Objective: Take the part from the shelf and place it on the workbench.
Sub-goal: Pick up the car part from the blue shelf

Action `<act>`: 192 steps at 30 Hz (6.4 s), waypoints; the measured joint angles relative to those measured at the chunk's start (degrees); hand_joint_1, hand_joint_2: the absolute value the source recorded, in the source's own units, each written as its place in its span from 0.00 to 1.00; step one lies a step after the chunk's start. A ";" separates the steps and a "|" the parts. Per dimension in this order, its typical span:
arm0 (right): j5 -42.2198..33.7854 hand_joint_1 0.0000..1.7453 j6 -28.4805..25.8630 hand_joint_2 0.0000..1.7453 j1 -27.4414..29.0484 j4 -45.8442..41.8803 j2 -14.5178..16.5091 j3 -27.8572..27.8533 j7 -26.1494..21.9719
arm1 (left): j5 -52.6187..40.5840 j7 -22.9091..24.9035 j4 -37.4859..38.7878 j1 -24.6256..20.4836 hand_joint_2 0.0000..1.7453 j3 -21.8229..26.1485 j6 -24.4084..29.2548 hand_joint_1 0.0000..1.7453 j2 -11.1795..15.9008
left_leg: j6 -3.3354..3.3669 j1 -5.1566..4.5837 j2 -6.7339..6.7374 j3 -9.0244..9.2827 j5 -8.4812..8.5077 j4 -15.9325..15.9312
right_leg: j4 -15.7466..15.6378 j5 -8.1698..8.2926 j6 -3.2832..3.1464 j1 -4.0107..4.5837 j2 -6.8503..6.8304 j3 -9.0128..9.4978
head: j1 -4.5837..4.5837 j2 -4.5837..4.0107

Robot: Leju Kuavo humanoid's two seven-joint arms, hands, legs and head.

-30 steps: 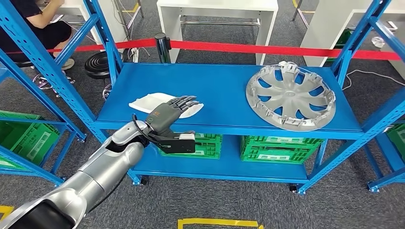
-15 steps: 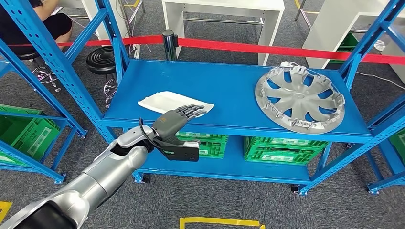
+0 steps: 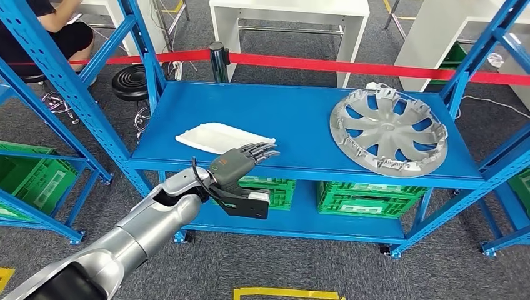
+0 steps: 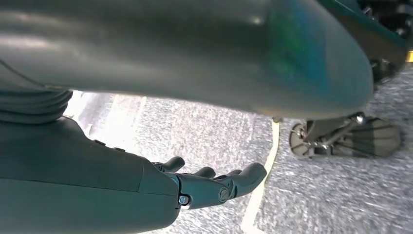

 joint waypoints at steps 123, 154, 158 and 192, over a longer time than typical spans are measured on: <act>3.58 0.00 0.32 0.00 -0.85 0.13 0.32 -0.96 0.41 | -3.07 8.94 23.20 -2.50 1.00 10.28 13.82 0.00 0.12 | -0.33 -0.49 -0.96 -1.70 1.75 -0.05 | -0.44 -1.84 -1.60 0.68 1.35 2.28 | 0.29 0.00; 4.62 0.00 0.40 0.00 -0.93 0.13 0.41 -1.03 1.12 | -18.84 22.07 25.03 -0.79 1.00 -2.05 22.94 0.00 -1.39 | -0.33 -0.50 -0.95 -1.70 1.75 -0.05 | -0.44 -1.87 -1.55 0.67 1.35 2.30 | 0.29 0.00; 5.36 0.00 0.55 0.00 -1.15 0.13 0.42 -1.03 1.68 | -17.96 23.23 25.47 -1.04 1.00 -2.05 17.92 0.00 -1.37 | -0.33 -0.50 -0.96 -1.70 1.75 -0.05 | -0.44 -1.87 -1.54 0.67 1.35 2.30 | 0.29 0.00; 5.33 0.00 0.37 0.00 -1.51 0.13 0.72 -1.09 1.21 | -19.04 25.99 26.39 -3.04 1.00 -1.92 19.83 1.00 -1.28 | -0.33 -0.50 -0.95 -1.69 1.75 -0.05 | -0.44 -1.87 -1.55 0.67 1.35 2.29 | 0.29 0.00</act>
